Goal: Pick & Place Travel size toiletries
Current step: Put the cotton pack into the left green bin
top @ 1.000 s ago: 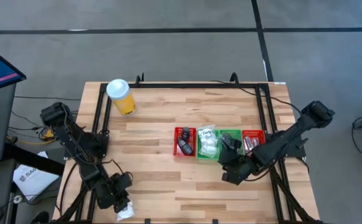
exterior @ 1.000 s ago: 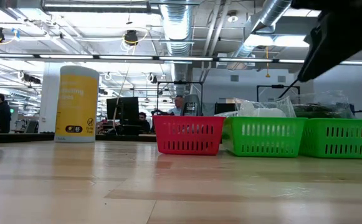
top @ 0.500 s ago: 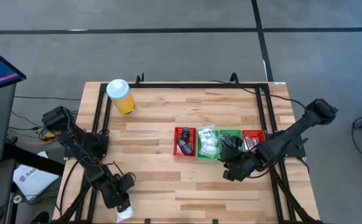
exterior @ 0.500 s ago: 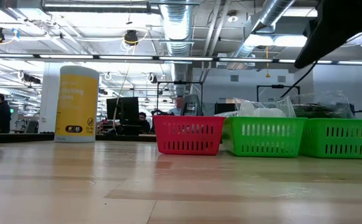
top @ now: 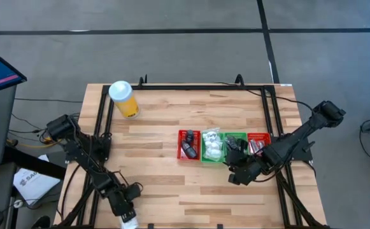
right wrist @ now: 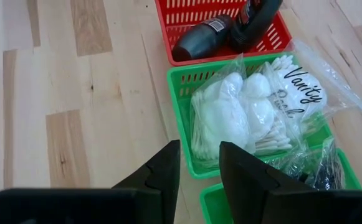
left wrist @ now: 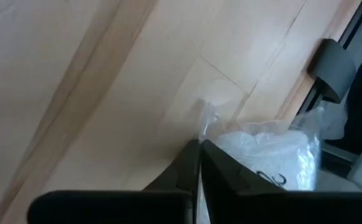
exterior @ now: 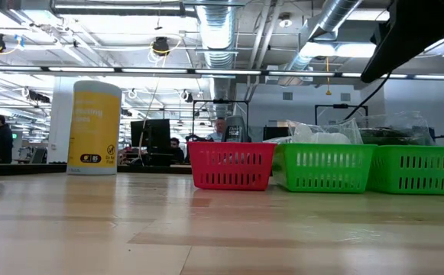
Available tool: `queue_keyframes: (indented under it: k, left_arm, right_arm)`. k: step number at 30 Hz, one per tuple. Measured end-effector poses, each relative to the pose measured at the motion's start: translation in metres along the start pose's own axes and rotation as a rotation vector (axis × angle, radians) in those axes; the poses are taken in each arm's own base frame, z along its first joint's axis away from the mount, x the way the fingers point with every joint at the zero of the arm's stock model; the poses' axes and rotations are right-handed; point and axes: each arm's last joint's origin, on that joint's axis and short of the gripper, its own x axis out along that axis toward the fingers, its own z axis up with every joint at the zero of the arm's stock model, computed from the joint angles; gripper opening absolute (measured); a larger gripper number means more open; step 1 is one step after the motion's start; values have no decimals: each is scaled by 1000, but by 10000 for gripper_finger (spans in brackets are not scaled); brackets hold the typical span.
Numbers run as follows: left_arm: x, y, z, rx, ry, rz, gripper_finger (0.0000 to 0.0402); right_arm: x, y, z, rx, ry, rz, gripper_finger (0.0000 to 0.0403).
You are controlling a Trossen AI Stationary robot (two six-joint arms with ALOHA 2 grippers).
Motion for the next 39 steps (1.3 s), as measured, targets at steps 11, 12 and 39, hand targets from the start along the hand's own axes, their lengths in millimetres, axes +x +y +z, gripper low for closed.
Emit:
queue_keyframes:
  k: [11, 12, 39]
  left_arm:
    - [-19, 4, 15, 28, -82, 4, 1]
    - [-22, 6, 17, 24, -95, 14, 1]
    - [-84, -62, 81, 330, -566, -83, 0]
  right_arm:
    - [0, 0, 0, -2, 0, -5, 102]
    - [0, 0, 0, -1, 0, -5, 102]
    - [3, 0, 7, 5, -34, 22, 102]
